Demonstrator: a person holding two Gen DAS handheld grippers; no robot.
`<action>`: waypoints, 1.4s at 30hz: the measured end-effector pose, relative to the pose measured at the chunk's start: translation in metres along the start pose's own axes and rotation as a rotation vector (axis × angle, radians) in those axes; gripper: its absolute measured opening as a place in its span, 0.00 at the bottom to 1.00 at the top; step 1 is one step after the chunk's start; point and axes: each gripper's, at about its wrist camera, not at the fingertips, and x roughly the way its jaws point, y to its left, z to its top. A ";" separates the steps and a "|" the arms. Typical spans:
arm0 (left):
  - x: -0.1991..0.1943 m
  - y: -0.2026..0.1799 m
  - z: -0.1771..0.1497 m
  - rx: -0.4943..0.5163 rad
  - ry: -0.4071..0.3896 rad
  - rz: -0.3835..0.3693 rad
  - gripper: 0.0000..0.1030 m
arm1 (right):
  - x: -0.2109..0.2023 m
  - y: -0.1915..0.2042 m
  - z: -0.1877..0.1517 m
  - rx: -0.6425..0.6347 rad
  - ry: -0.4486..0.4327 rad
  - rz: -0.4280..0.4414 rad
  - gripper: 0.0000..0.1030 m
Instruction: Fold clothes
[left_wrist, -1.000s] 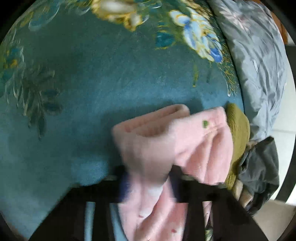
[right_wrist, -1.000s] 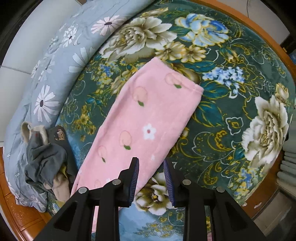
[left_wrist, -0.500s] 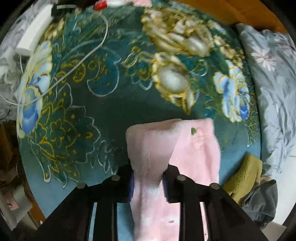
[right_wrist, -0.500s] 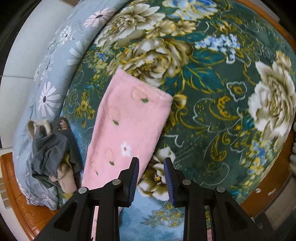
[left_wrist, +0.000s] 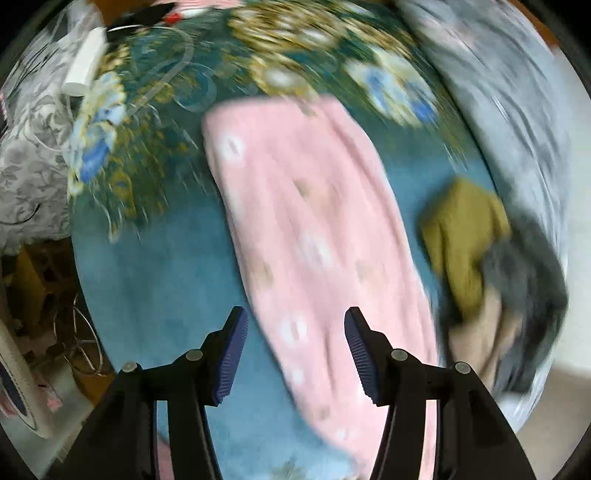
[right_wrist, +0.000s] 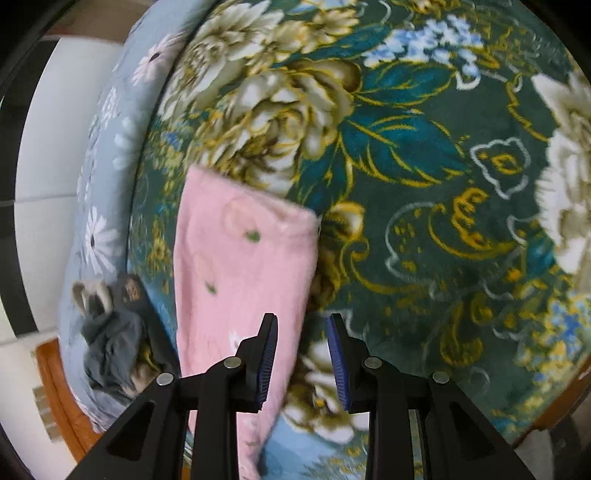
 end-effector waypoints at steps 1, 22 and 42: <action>0.001 -0.010 -0.017 0.033 0.020 0.005 0.54 | 0.006 -0.004 0.007 0.015 -0.002 0.019 0.36; -0.016 -0.165 -0.189 0.653 0.152 -0.003 0.54 | 0.093 -0.001 0.049 -0.060 0.151 0.298 0.39; -0.050 -0.089 -0.147 0.461 0.093 -0.078 0.54 | 0.031 0.093 0.016 -0.292 0.004 0.139 0.11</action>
